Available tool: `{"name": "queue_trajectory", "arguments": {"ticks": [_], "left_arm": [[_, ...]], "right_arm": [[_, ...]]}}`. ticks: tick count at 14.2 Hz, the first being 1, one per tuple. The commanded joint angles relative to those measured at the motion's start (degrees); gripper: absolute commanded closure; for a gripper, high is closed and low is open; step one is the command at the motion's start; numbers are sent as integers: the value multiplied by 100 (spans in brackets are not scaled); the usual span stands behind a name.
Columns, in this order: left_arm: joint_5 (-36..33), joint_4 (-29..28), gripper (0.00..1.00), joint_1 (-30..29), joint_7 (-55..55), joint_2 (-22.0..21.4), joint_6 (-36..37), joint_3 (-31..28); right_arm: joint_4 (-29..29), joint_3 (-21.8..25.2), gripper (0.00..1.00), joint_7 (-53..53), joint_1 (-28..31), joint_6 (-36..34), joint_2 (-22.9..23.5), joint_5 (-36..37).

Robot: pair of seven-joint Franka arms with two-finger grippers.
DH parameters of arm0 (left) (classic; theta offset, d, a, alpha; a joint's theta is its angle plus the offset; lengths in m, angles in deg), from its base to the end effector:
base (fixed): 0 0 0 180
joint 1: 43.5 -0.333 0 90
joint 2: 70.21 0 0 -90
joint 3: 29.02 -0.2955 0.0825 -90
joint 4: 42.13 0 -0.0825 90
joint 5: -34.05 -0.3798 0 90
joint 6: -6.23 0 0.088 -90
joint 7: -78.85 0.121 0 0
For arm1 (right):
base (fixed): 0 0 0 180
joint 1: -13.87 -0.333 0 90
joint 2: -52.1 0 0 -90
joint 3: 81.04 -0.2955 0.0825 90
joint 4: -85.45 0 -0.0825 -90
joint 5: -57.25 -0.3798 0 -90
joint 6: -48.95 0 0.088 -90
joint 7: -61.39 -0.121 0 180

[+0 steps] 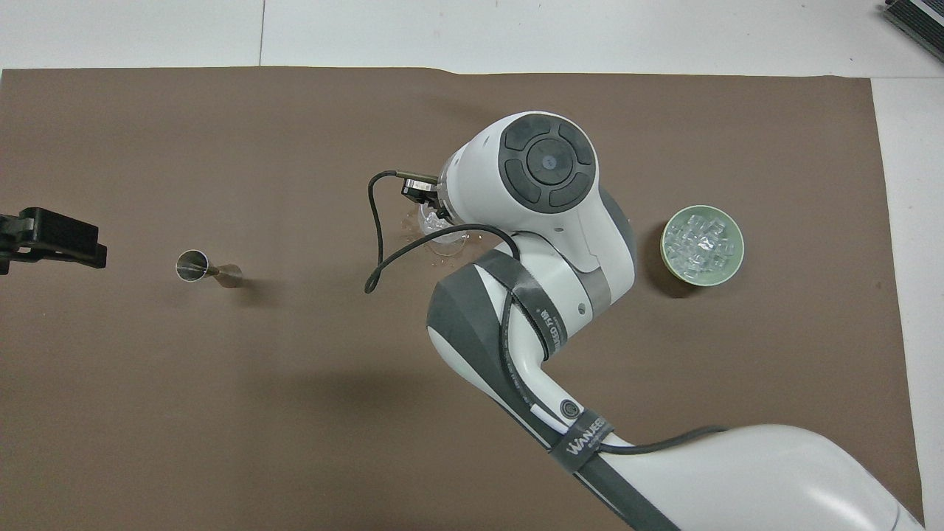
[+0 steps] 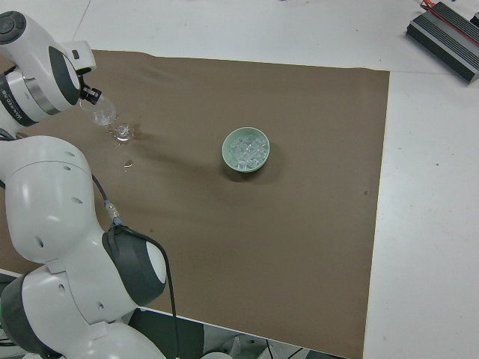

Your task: Pour wine and add ice with both arms

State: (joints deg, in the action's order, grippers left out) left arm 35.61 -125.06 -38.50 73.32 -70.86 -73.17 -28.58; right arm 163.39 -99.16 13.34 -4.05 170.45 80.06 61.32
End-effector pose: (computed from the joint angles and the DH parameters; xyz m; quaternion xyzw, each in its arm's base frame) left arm 0.5235 -0.0536 0.6370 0.9996 -0.0014 -0.0263 0.0109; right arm 0.6039 0.3821 0.4509 -0.9814 0.1173 -0.0844 0.1262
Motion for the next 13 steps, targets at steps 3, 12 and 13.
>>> {"name": "queue_trajectory", "arguments": {"ticks": [3, 12, 13], "left_arm": [[-77, -285, 0, -78, -19, -217, -173, 105], [-86, -496, 0, -201, 621, -366, -128, 17], [-77, -496, 0, -219, 623, -340, -155, 17]], "right_arm": [[10, -42, 52, -292, 8, 41, 8, 50], [290, -15, 0, -213, 280, -548, -746, 138], [491, 2, 0, -135, 367, -566, -931, 138]]}}
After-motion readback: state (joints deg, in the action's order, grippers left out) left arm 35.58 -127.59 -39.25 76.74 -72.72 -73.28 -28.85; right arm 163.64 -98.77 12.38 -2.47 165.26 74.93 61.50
